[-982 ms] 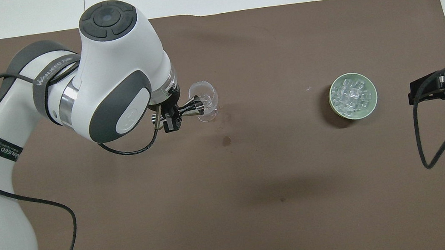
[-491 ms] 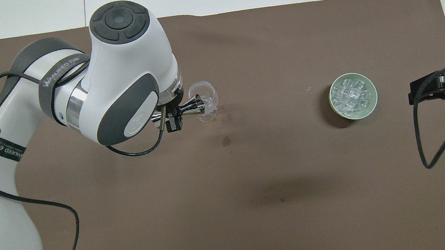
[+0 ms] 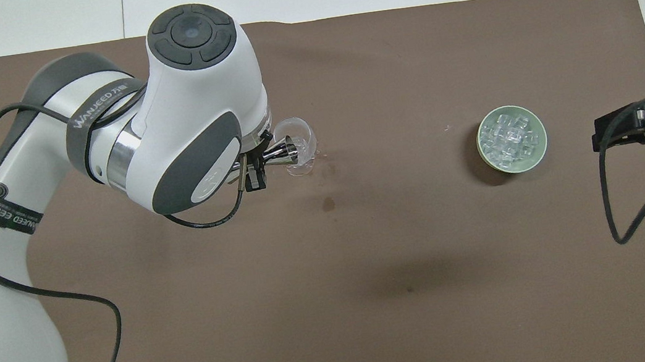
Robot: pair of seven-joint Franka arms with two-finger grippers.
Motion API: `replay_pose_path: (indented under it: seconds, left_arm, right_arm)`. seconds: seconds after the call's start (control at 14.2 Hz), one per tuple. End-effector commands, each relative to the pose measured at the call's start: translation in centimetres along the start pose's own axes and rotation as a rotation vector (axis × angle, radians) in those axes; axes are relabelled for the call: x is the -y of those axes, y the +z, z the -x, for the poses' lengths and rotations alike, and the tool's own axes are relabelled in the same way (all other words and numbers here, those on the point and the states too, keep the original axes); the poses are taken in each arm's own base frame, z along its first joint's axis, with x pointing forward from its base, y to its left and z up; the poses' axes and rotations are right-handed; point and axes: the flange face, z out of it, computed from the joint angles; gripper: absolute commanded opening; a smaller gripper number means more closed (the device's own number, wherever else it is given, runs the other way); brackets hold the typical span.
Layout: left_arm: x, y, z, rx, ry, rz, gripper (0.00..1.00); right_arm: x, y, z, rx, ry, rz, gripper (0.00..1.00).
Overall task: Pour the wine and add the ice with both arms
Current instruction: 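Hold the tilted bottle over the glass with the left gripper, pouring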
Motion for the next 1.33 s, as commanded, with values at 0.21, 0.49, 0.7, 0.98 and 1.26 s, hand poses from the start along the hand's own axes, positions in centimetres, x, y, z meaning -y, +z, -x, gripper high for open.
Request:
replay_pose_path:
  seconds: [0.21, 0.49, 0.7, 0.98, 1.26]
  left_arm:
    - [-0.3, -0.6, 0.0, -0.033, -0.020, 0.006, 0.00]
    - [-0.4, -0.1, 0.4, -0.029, -0.035, 0.007, 0.00]
    - [-0.7, -0.2, 0.4, -0.027, -0.058, 0.024, 0.00]
    - [-1.2, -0.2, 0.4, -0.034, -0.106, 0.058, 0.00]
    - [-1.0, -0.3, 0.6, -0.033, -0.107, 0.058, 0.00]
  right_arm:
    - [-0.5, -0.1, 0.3, -0.004, -0.019, -0.029, 1.00]
    - [-0.5, -0.1, 0.3, -0.004, -0.019, -0.029, 1.00]
    - [-0.5, -0.1, 0.3, -0.004, -0.014, -0.029, 1.00]
    - [-0.5, -0.1, 0.3, -0.004, -0.014, -0.029, 1.00]
    - [-0.5, -0.1, 0.3, -0.005, -0.013, -0.030, 1.00]
